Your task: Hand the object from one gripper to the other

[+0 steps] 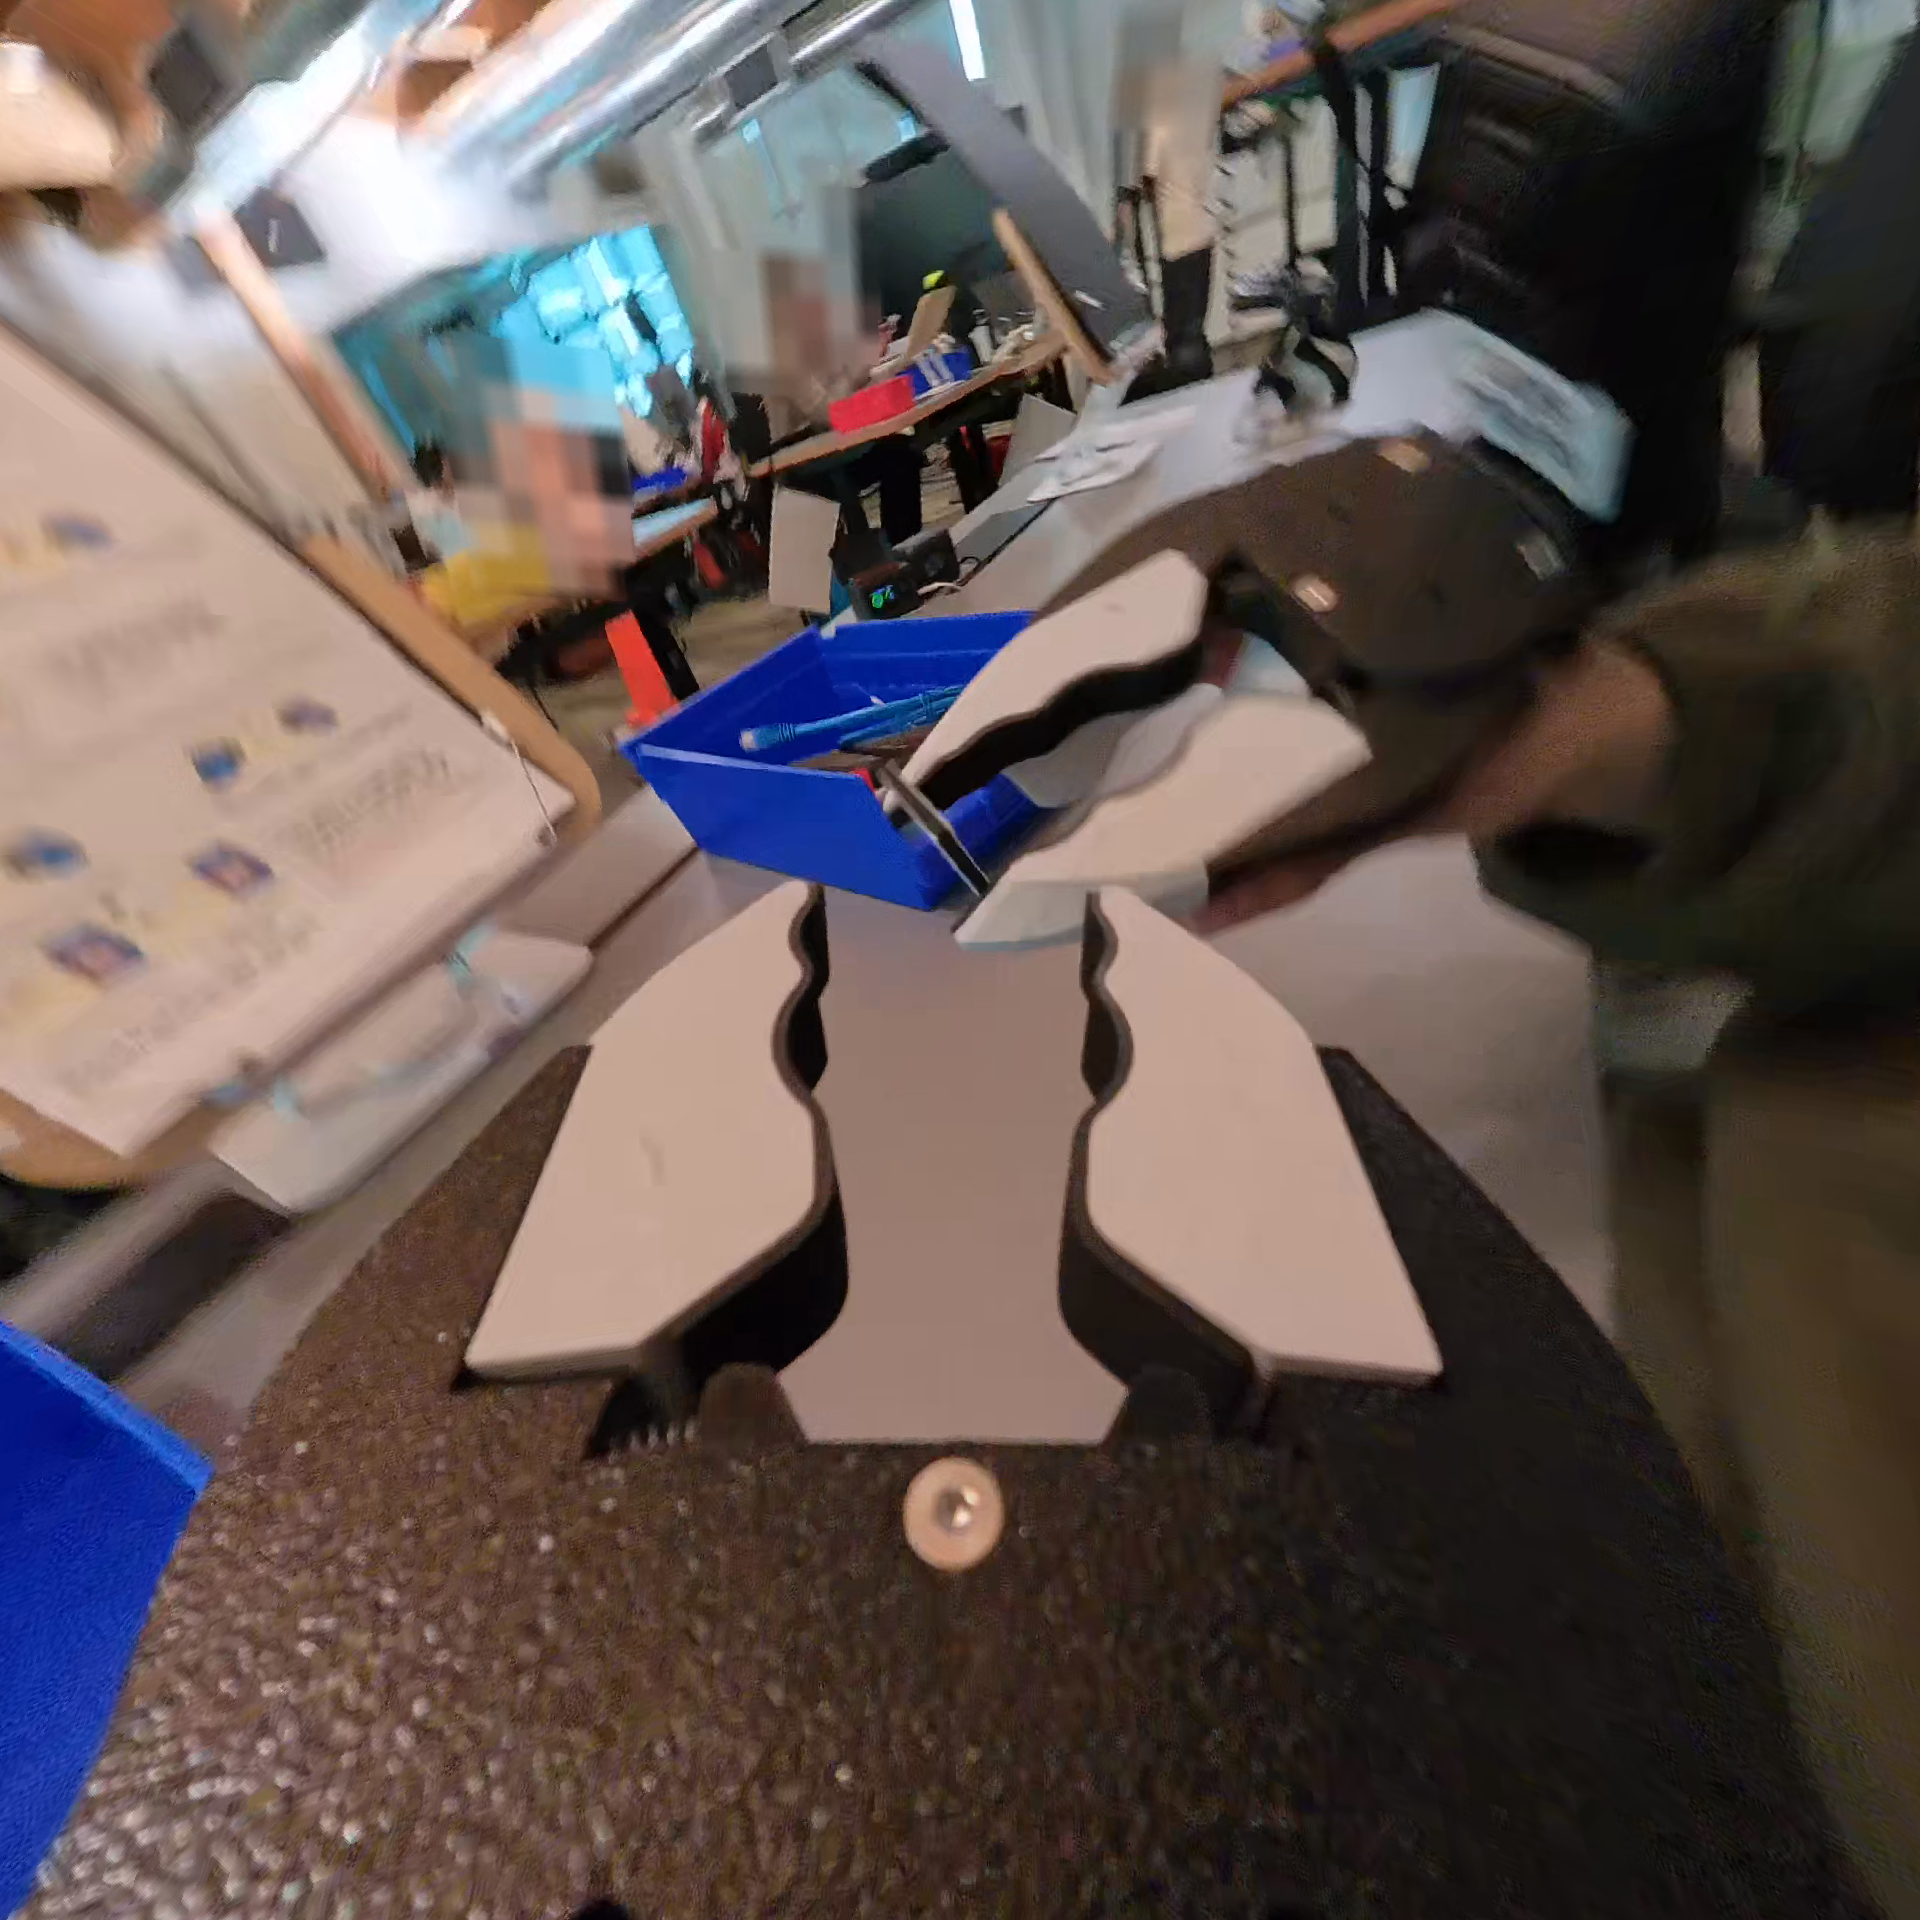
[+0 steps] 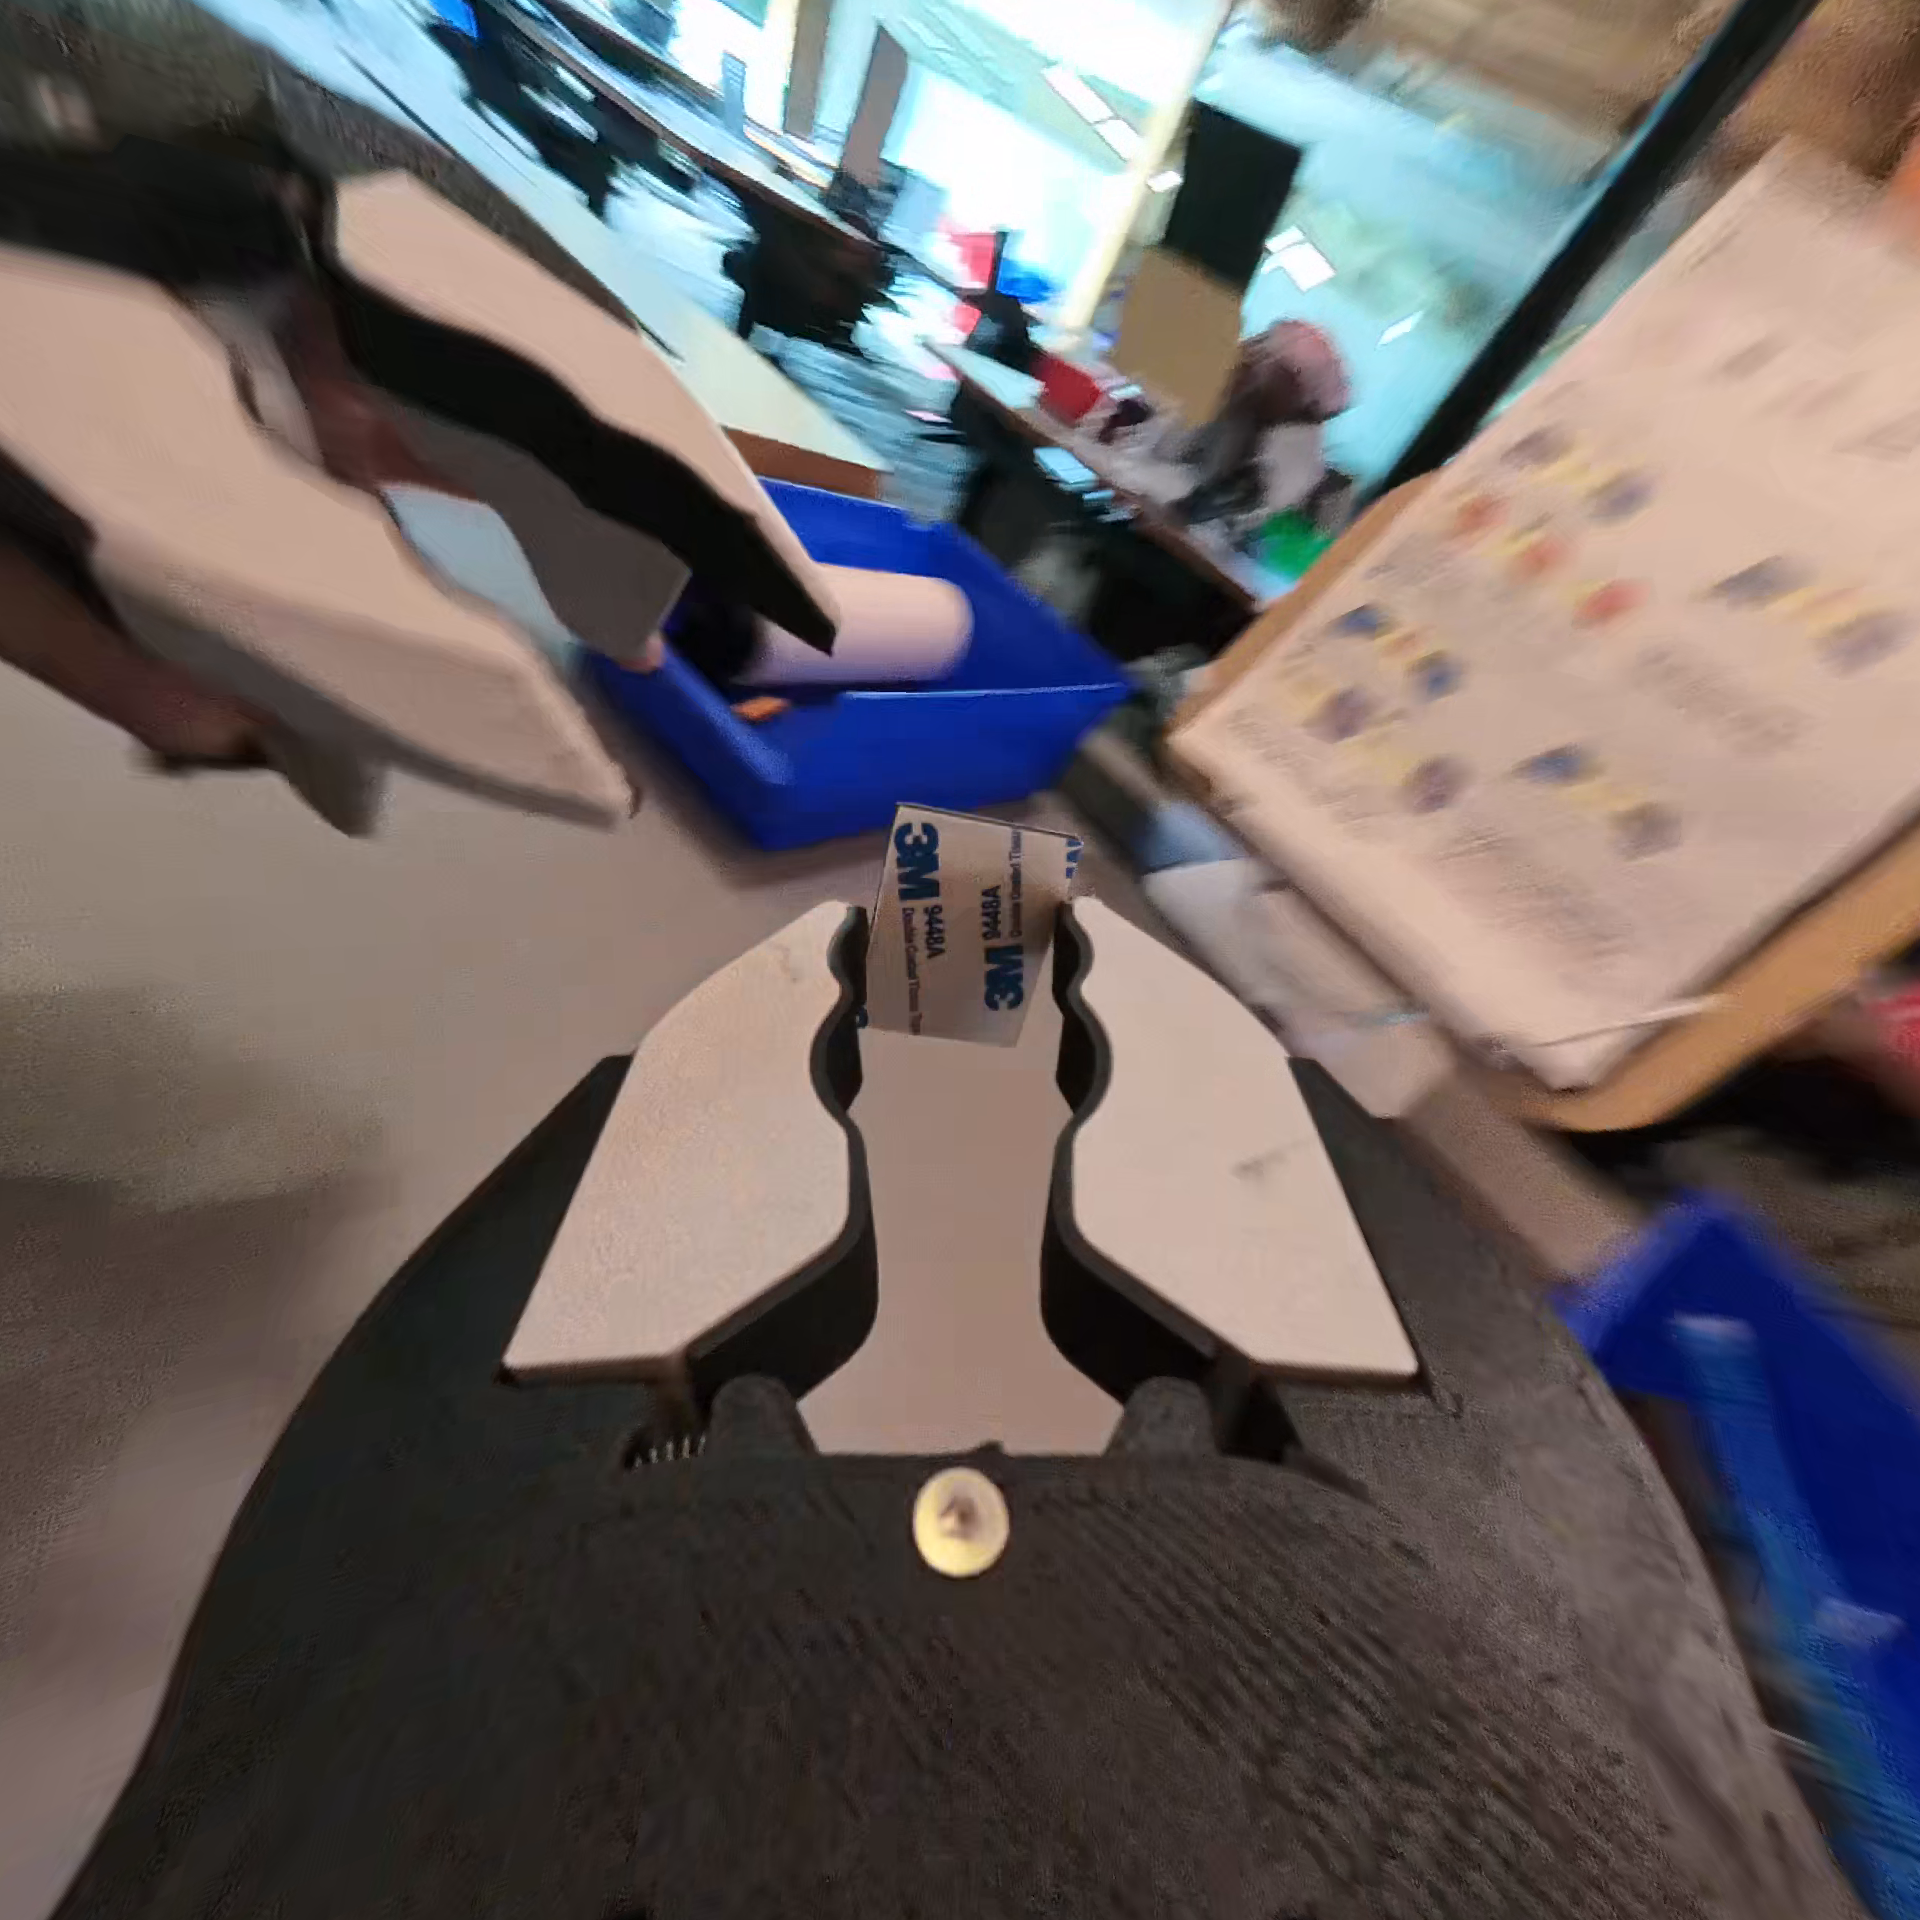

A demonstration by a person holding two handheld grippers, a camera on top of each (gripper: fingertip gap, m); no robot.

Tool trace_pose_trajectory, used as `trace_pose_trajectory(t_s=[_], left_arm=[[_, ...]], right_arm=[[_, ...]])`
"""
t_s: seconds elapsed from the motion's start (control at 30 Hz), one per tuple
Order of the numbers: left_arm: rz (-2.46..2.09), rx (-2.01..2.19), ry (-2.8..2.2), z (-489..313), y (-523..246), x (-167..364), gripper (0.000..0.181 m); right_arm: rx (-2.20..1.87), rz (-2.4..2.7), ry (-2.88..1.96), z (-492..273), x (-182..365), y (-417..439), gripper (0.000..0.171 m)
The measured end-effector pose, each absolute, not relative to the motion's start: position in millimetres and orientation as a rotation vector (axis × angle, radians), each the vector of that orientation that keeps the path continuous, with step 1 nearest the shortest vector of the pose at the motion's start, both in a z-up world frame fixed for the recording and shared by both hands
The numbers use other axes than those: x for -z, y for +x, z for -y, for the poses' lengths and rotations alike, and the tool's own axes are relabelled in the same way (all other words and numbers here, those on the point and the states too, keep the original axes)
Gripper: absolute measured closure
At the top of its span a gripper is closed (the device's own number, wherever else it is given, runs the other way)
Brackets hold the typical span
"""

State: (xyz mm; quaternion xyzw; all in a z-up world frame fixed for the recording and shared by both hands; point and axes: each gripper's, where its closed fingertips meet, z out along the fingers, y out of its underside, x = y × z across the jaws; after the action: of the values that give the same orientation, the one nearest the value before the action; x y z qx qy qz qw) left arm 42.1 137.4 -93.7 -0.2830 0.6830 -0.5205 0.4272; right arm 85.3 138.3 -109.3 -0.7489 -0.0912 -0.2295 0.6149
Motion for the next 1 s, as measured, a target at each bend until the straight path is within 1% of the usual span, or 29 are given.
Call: trace_pose_trajectory(t_s=[0.07, 0.17, 0.23, 0.33, 0.37, 0.43, 0.5, 0.6, 0.7, 0.73, 0.77, 0.8, 0.87, 1.0], left_arm=[[-1.634, 1.398, -0.938, -140, 51, 91, 0.141], [-1.608, 1.536, -1.036, -125, 54, 92, 0.148], [-1.588, 1.519, -1.064, -123, 58, 94, 0.152], [-1.577, 1.462, -1.069, -125, 62, 99, 0.168], [-1.584, 1.465, -1.069, -124, 62, 100, 0.176], [-1.586, 1.479, -1.065, -125, 61, 99, 0.177], [-1.620, 1.475, -1.047, -128, 59, 100, 0.177], [-1.687, 1.531, -0.908, -133, 47, 94, 0.178], [-1.875, 1.720, -0.613, -120, 9, 91, 0.178], [-1.912, 1.768, -0.509, -118, -5, 89, 0.178], [-1.923, 1.803, -0.426, -118, -16, 87, 0.178], [-1.938, 1.839, -0.368, -117, -25, 86, 0.178], [-1.985, 1.912, -0.275, -114, -41, 86, 0.178], [-2.090, 1.982, -0.108, -103, -62, 98, 0.178]], right_arm=[[0.802, 0.267, -1.671, -136, 100, 87, 0.137], [0.988, 0.308, -1.633, -138, 97, 81, 0.137], [1.011, 0.313, -1.630, -140, 98, 77, 0.137], [0.982, 0.302, -1.629, -141, 99, 74, 0.136], [0.964, 0.296, -1.628, -141, 98, 73, 0.137], [0.932, 0.302, -1.626, -141, 97, 72, 0.137], [0.841, 0.338, -1.654, -142, 100, 67, 0.126], [0.493, 0.380, -1.749, -144, 111, 49, 0.108], [-0.084, 0.337, -1.798, -135, 117, 20, 0.088], [-0.333, 0.318, -1.780, -129, 116, 7, 0.087], [-0.595, 0.301, -1.737, -121, 112, -7, 0.090], [-0.839, 0.285, -1.688, -113, 109, -19, 0.098], [-1.196, 0.319, -1.590, -99, 104, -39, 0.100], [-1.375, 0.379, -1.528, -96, 110, -60, 0.105]])
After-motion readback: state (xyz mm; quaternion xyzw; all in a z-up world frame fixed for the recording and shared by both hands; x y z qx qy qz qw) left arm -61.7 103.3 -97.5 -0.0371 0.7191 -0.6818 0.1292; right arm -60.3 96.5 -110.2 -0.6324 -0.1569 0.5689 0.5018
